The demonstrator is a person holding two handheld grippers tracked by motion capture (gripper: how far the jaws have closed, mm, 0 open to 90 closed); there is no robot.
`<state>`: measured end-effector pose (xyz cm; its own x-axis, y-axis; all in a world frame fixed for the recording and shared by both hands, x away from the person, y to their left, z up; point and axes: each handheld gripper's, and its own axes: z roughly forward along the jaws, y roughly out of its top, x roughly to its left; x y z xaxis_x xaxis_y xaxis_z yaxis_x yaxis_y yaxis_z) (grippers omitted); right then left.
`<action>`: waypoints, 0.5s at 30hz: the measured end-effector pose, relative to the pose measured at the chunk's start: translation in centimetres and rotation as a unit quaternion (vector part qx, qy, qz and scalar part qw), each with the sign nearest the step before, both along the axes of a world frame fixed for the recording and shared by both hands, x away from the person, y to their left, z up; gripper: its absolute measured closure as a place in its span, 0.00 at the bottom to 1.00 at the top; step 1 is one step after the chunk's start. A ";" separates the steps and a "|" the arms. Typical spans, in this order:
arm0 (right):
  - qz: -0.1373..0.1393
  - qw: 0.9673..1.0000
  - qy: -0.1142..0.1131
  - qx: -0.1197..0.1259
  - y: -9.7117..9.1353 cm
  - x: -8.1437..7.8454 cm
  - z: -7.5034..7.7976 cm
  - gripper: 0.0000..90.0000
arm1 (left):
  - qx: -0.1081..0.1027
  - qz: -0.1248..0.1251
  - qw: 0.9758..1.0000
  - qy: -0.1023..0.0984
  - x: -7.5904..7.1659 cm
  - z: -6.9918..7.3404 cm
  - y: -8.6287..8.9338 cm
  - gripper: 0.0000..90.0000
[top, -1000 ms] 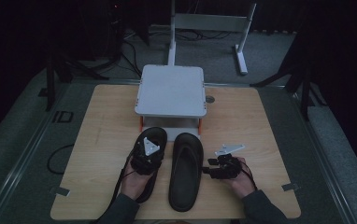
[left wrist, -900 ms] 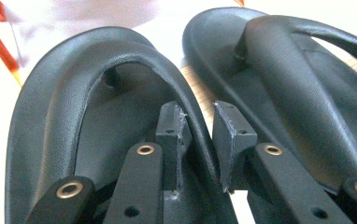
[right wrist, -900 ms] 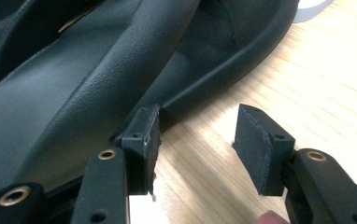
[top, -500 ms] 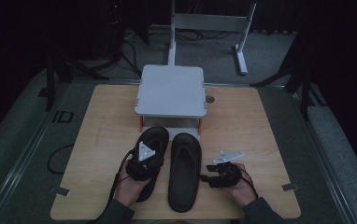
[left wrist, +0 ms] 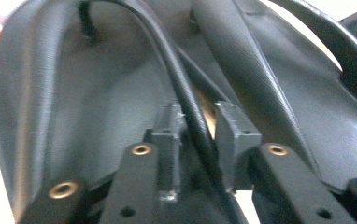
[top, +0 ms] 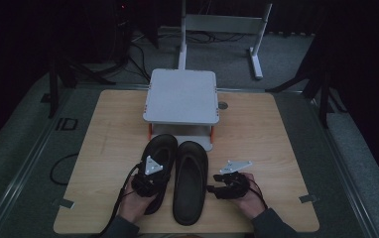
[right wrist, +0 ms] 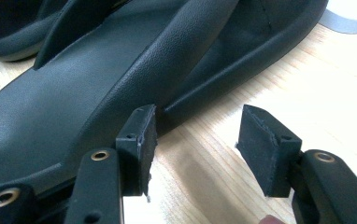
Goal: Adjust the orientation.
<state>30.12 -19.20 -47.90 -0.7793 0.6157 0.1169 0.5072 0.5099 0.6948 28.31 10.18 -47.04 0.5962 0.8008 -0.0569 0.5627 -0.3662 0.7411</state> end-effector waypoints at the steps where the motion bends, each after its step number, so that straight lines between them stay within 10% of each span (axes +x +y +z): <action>1: 0.001 1.000 -0.001 0.004 0.0 -0.1 0.1 0.51 | 0.001 0.011 1.000 0.011 -0.3 0.4 0.1 0.85; 15: 0.024 1.000 -0.010 0.014 0.9 -1.1 0.4 0.51 | -0.030 -0.009 0.999 0.015 -1.7 0.3 0.8 0.68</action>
<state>29.05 -18.33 -47.45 -0.8102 0.5742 0.1177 0.4689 0.5144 0.7181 26.63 10.94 -46.70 0.6081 0.7843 -0.1229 0.5782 -0.3314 0.7456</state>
